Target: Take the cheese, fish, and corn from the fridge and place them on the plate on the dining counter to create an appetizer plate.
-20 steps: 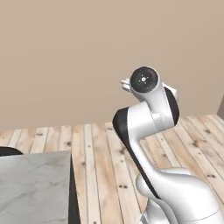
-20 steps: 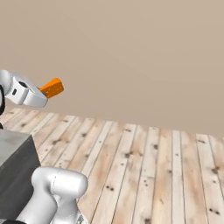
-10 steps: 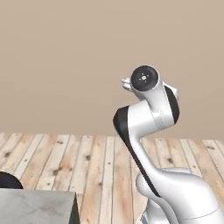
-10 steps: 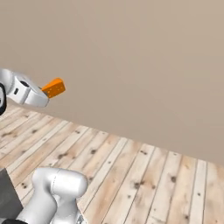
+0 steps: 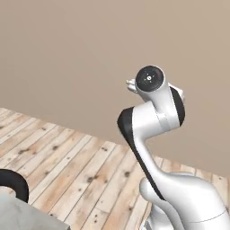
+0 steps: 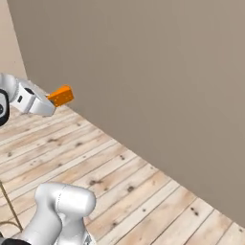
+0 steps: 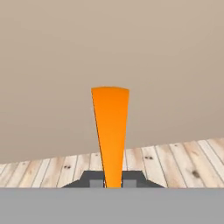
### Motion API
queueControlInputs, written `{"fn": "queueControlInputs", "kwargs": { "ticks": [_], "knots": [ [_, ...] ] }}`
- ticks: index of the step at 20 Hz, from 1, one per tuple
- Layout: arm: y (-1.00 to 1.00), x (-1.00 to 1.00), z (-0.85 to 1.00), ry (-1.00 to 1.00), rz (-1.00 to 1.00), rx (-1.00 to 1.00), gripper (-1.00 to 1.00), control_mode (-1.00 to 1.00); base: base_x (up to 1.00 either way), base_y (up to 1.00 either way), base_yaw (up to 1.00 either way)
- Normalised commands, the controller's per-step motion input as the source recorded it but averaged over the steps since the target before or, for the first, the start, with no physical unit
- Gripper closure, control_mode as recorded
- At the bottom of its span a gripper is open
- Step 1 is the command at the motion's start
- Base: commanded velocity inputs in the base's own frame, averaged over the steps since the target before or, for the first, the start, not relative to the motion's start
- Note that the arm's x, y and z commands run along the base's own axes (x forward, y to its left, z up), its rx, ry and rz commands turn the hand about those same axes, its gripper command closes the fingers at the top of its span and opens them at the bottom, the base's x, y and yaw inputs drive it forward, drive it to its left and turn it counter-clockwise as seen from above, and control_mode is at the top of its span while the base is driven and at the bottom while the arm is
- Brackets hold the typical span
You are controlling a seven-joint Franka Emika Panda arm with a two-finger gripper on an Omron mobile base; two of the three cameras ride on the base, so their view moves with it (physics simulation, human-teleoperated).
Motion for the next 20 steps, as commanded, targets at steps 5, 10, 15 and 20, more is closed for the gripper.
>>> {"fn": "queueControlInputs", "kwargs": {
  "ticks": [5, 10, 15, 20],
  "knots": [
    [0.0, 0.0, 0.0, 0.0, 0.0, 0.0, 1.0, 1.0, 0.58, -0.44, 0.65],
    [0.0, 0.0, 0.0, 0.0, 0.0, 0.0, 1.0, 1.0, 0.65, -0.53, 0.64],
    [0.0, 0.0, 0.0, 0.0, 0.0, 0.0, 1.0, 1.0, 0.79, -0.6, 0.6],
    [0.0, 0.0, 0.0, 0.0, 0.0, 0.0, 1.0, 1.0, 0.96, -0.53, 0.61]
  ]
}}
